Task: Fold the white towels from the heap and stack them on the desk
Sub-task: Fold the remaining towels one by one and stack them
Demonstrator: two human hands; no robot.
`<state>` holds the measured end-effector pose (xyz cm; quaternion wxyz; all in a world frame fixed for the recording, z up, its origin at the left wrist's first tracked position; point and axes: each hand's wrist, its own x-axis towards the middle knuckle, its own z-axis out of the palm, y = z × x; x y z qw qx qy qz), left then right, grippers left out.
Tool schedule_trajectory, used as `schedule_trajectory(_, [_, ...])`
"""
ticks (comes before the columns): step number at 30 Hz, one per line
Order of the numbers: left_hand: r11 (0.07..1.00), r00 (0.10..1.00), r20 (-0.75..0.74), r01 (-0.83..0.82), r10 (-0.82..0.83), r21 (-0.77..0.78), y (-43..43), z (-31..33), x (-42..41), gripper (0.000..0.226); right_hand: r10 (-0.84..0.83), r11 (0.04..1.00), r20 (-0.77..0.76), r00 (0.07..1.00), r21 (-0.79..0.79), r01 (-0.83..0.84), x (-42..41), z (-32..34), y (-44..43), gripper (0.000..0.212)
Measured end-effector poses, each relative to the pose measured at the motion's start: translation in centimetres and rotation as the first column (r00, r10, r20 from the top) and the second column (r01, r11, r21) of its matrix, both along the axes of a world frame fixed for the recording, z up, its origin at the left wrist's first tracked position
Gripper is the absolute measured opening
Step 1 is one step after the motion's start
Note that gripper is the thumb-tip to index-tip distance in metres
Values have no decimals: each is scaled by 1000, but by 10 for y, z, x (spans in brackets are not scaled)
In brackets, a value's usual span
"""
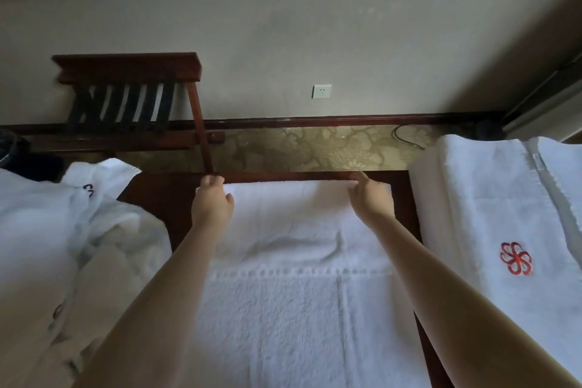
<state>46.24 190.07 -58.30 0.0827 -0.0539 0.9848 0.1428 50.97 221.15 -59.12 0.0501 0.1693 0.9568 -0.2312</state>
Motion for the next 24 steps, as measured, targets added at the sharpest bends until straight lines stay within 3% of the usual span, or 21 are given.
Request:
schedule_trajectory(5, [998, 997, -27, -67, 66, -22, -16, -6, 6, 41, -240, 971, -149, 959, -47, 236, 19, -5, 7, 43])
schedule_trajectory(8, [987, 987, -20, -162, 161, -3, -24, -4, 11, 44, -471, 880, -102, 876, -123, 459, 25, -1, 15, 49])
schedule_trajectory(10, [972, 973, -3, -232, 232, 45, -26, -3, 12, 45, -559, 817, -46, 828, -198, 541, 25, 2, 21, 42])
schedule_trajectory(14, [905, 925, 63, -380, 375, 193, -24, -4, 10, 36, -540, 807, 67, 839, -240, 539, 27, 2, 28, 19])
schedule_trajectory(24, [885, 912, -28, -388, 409, 258, -34, -4, -7, 29, -559, 792, -45, 828, -324, 517, 12, 9, 36, 25])
